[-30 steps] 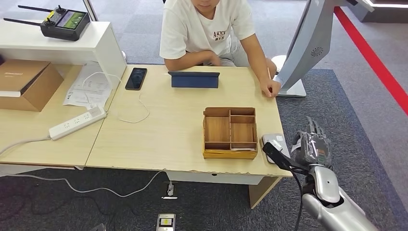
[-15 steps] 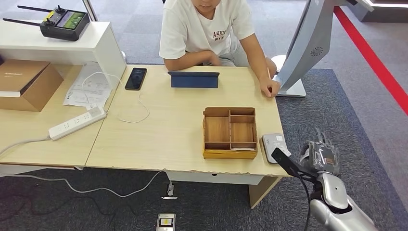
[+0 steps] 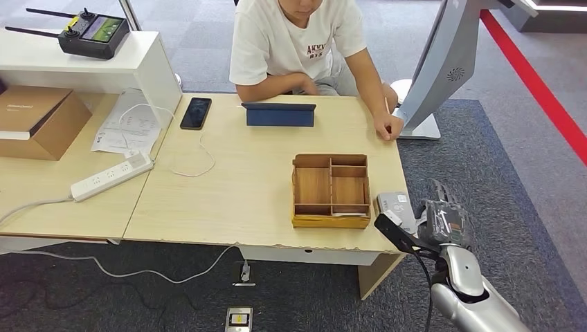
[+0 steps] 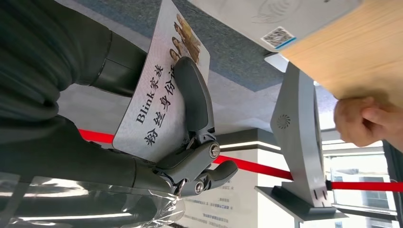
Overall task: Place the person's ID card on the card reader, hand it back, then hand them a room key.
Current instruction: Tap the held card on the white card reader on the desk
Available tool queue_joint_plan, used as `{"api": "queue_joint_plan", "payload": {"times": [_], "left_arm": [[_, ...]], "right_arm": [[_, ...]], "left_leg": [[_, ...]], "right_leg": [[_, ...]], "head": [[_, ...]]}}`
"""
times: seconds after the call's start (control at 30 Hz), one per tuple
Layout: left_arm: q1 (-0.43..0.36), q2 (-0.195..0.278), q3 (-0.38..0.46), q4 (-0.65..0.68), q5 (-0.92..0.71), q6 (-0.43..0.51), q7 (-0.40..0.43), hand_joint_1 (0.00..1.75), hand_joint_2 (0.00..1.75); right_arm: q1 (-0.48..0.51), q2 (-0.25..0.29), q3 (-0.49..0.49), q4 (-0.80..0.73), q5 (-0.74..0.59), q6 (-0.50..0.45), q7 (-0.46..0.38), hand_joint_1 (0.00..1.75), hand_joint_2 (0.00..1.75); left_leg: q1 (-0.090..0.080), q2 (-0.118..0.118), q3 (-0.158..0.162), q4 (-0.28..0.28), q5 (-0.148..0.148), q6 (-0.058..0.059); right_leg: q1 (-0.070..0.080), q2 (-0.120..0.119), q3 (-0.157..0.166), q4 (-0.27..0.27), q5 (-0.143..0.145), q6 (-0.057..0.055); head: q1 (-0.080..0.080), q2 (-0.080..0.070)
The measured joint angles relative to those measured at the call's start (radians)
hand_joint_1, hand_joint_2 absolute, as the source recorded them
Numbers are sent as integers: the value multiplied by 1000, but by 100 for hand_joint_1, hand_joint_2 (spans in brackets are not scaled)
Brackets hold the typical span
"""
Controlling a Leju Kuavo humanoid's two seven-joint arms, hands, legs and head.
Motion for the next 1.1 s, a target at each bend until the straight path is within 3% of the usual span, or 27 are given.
{"api": "queue_joint_plan", "payload": {"times": [0.27, 0.53, 0.73, 1.1], "left_arm": [[-7, 1, -32, 24, -6, 16, 16, 0, 0], [-7, 1, -41, 28, -8, 17, 18, 0, 0], [-10, 8, -89, 38, -8, 3, 9, 0, 0], [-10, 2, -118, 37, 14, 6, -18, 0, 0]], "right_arm": [[-52, 62, 28, 3, 9, 1, -28, 175, 175], [-64, 74, 34, 6, 11, 6, -32, 175, 175], [-102, 124, 70, 69, -25, 52, -36, 175, 175], [-106, 132, 80, 173, -74, 34, -28, 175, 175]], "left_leg": [[0, 0, 0, 0, 0, 0], [0, 0, 0, 0, 0, 0], [0, 0, 0, 0, 0, 0], [0, 0, 0, 0, 0, 0]], "right_leg": [[0, 0, 0, 0, 0, 0], [0, 0, 0, 0, 0, 0], [0, 0, 0, 0, 0, 0], [0, 0, 0, 0, 0, 0]], "head": [[0, 0], [0, 0], [0, 0], [0, 0]]}}
